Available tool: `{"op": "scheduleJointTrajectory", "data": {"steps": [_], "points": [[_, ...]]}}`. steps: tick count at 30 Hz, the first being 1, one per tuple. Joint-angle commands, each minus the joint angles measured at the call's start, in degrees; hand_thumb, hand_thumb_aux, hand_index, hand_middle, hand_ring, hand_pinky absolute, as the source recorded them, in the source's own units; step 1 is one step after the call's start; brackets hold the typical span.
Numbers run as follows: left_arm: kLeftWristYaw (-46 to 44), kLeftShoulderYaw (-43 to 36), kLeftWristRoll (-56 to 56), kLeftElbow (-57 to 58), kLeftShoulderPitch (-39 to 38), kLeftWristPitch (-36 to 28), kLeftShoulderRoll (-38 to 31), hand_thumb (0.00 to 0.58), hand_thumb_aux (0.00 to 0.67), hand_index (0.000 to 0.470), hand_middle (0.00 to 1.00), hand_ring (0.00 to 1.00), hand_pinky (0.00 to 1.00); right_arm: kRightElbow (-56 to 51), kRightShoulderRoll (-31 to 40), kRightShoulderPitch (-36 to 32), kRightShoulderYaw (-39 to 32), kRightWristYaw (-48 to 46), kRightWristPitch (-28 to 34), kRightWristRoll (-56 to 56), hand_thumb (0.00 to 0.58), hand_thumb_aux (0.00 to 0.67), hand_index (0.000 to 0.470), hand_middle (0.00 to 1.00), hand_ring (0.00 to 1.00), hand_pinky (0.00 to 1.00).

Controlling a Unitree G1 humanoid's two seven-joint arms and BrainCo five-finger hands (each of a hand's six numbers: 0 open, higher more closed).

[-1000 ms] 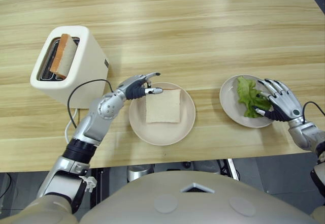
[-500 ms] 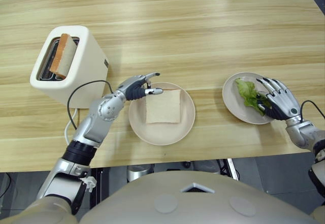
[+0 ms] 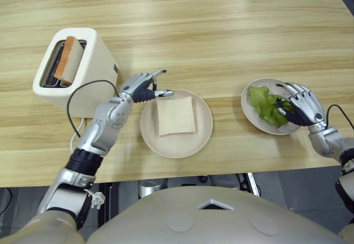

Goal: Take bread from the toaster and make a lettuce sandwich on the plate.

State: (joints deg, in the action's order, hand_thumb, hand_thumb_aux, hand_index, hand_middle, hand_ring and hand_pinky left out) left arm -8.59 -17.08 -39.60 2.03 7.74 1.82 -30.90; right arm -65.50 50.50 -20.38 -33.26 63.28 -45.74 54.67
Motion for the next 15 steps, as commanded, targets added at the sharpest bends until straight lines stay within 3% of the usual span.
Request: {"op": "scheduleJointTrajectory", "data": {"steps": [1,8,15], "points": [[2.1,-1.5,-5.2,2.7,0.3,-1.5,-0.8,0.000,0.000,0.000,1.00,1.00,1.00,3.5,1.4,-1.2,1.7,-0.3,-2.2,-1.5,0.580,0.670,0.460,1.00,1.00,1.00],[2.5,-5.1,-10.3,6.8,0.8,-1.5,-0.4,0.000,0.000,0.000,1.00,1.00,1.00,14.8,2.9,-2.2,4.6,-2.1,-3.8,-1.9,0.580,0.670,0.460,1.00,1.00,1.00],[3.2,-3.0,-9.0,3.5,1.1,-1.1,-0.6,0.000,0.000,0.000,1.00,1.00,1.00,33.5,1.5,-0.8,9.0,-12.3,-5.3,-5.1,0.580,0.670,0.460,1.00,1.00,1.00]]}}
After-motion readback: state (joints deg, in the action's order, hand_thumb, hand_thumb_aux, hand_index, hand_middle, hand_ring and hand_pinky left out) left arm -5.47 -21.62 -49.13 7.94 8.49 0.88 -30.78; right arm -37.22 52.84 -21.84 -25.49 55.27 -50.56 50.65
